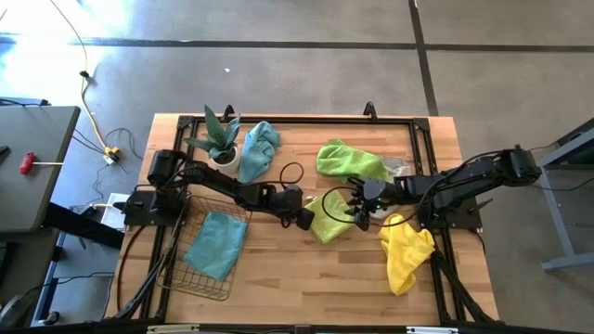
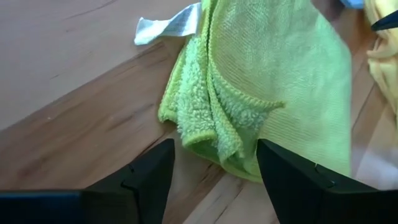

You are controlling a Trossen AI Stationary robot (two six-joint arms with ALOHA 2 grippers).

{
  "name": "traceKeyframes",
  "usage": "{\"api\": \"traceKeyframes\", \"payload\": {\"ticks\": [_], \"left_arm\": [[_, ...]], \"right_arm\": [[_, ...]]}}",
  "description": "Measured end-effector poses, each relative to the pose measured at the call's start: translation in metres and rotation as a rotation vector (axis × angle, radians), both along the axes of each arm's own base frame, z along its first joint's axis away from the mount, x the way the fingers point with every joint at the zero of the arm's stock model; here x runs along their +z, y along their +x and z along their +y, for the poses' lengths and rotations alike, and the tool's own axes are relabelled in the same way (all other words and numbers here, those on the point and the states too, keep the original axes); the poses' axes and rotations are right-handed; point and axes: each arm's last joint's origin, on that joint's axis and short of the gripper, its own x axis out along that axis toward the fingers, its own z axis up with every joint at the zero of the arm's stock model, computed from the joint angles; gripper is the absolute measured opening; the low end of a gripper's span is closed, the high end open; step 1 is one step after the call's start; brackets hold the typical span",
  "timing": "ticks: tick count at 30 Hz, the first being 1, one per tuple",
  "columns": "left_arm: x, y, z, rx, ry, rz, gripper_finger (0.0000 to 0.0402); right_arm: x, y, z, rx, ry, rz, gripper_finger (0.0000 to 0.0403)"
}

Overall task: Fold microfiber towels
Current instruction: Put the light green microfiber towel into the wire basket

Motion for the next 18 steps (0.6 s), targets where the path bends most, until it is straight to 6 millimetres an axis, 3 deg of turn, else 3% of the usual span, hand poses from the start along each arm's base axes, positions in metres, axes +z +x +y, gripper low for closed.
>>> {"api": "traceKeyframes", "payload": {"ticks": [11,18], "left_arm": [[0.003,0.006,-0.016,0.021,0.018,-0.077,0.0271],[-0.014,0.014,-0.008,0.066,0.001,-0.118,0.027]], "right_arm": [[0.0,0.0,0.0,0.0,0.0,0.0,0.0161],[0.0,0.0,0.0,0.0,0.0,0.0,0.0161]]}}
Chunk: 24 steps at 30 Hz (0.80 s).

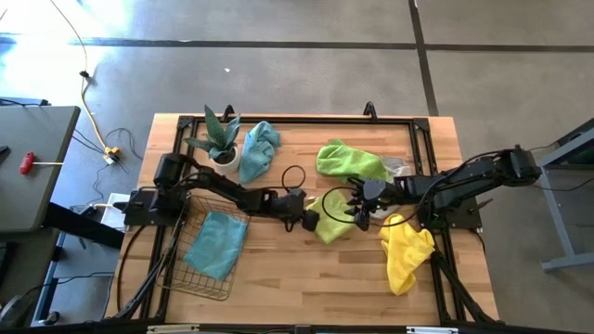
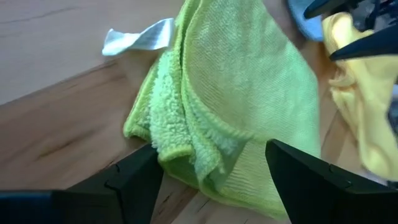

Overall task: Fold microfiber towels
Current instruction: Put the light green microfiber towel into the wire basket

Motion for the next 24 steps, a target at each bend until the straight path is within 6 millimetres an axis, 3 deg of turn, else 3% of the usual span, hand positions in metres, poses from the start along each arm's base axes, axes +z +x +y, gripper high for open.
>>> {"api": "traceKeyframes", "payload": {"ticks": [11,16,24], "left_arm": [[-0.003,0.003,0.003,-0.011,0.037,-0.018,0.0251],[-0.004,0.002,0.008,0.001,0.037,-0.011,0.0197],[-0.005,0.001,0.014,-0.032,0.044,-0.003,0.0078]], "right_arm": [[0.0,0.0,0.0,0.0,0.0,0.001,0.0161],[0.0,0.0,0.0,0.0,0.0,0.002,0.0161],[0.0,0.0,0.0,0.0,0.0,0.002,0.0161]]}}
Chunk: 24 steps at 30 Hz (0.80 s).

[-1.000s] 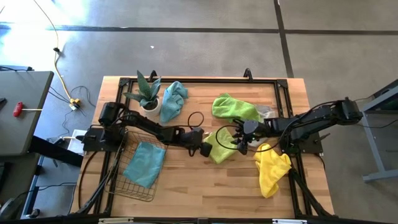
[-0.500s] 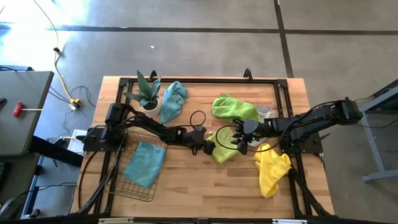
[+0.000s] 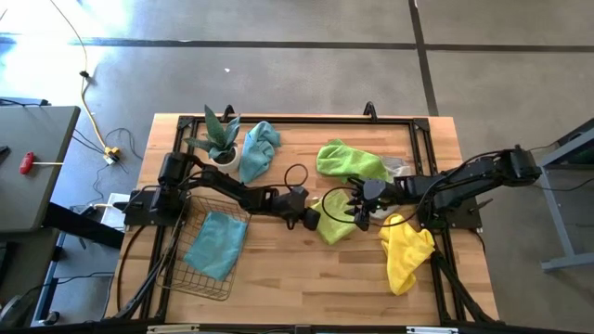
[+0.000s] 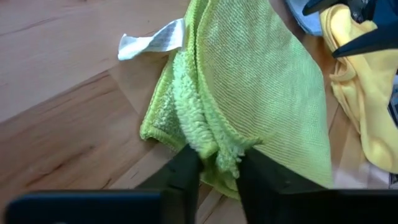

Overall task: Fold microfiber towels
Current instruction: Put the light green microfiber towel into the wire basket

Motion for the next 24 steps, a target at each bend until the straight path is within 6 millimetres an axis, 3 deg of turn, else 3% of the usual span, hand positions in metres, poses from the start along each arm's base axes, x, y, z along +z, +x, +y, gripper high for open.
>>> {"api": "traceKeyframes", "payload": {"ticks": [6,18,24], "left_arm": [[0.001,0.001,0.001,-0.061,0.041,-0.015,0.0007],[0.009,0.0,0.018,-0.249,-0.027,-0.038,0.0002],[0.012,-0.003,0.025,-0.507,-0.202,-0.049,0.0002]], "right_arm": [[0.0,0.0,0.0,0.0,0.0,0.0,0.0161],[0.0,0.0,0.0,0.0,0.0,0.0,0.0161],[0.0,0.0,0.0,0.0,0.0,0.0,0.0161]]}}
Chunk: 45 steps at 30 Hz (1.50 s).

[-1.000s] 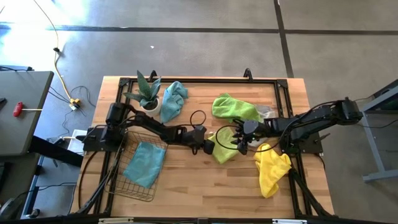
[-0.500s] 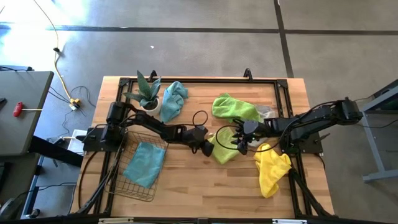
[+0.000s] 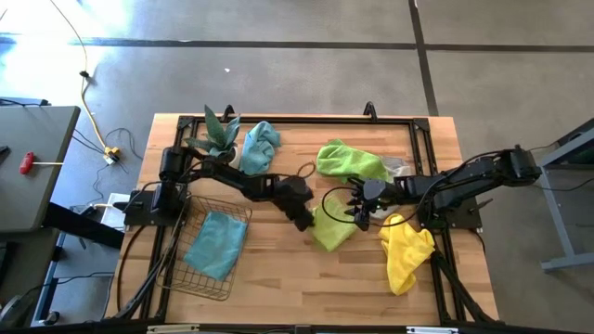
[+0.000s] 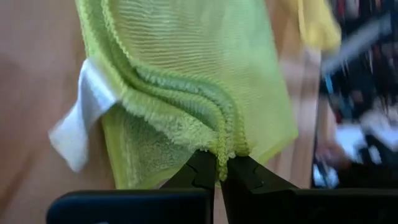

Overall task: Fold microfiber towels
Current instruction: Put the light green microfiber towel into the wire basket

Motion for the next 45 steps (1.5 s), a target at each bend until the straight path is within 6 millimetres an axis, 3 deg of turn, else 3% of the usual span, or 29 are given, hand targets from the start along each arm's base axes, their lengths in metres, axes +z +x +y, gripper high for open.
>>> {"api": "traceKeyframes", "payload": {"ticks": [9,15,32,40,45], "left_arm": [[-0.004,-0.018,0.026,-0.078,-0.019,0.215,0.0001],[0.005,-0.014,0.042,-0.09,0.037,0.184,0.0013],[0.022,-0.008,0.049,-0.206,0.116,0.176,0.0144],[0.042,-0.014,0.054,-0.131,0.163,0.377,0.0179],[0.046,-0.014,0.035,0.043,0.214,0.508,0.0202]], "right_arm": [[0.0,0.0,0.0,0.0,0.0,-0.001,0.0161],[0.0,0.0,0.0,0.0,0.0,0.0,0.0161],[0.0,0.0,0.0,0.0,0.0,0.0,0.0161],[0.0,0.0,0.0,0.0,0.0,-0.001,0.0161],[0.0,0.0,0.0,0.0,0.0,-0.002,0.0161]]}}
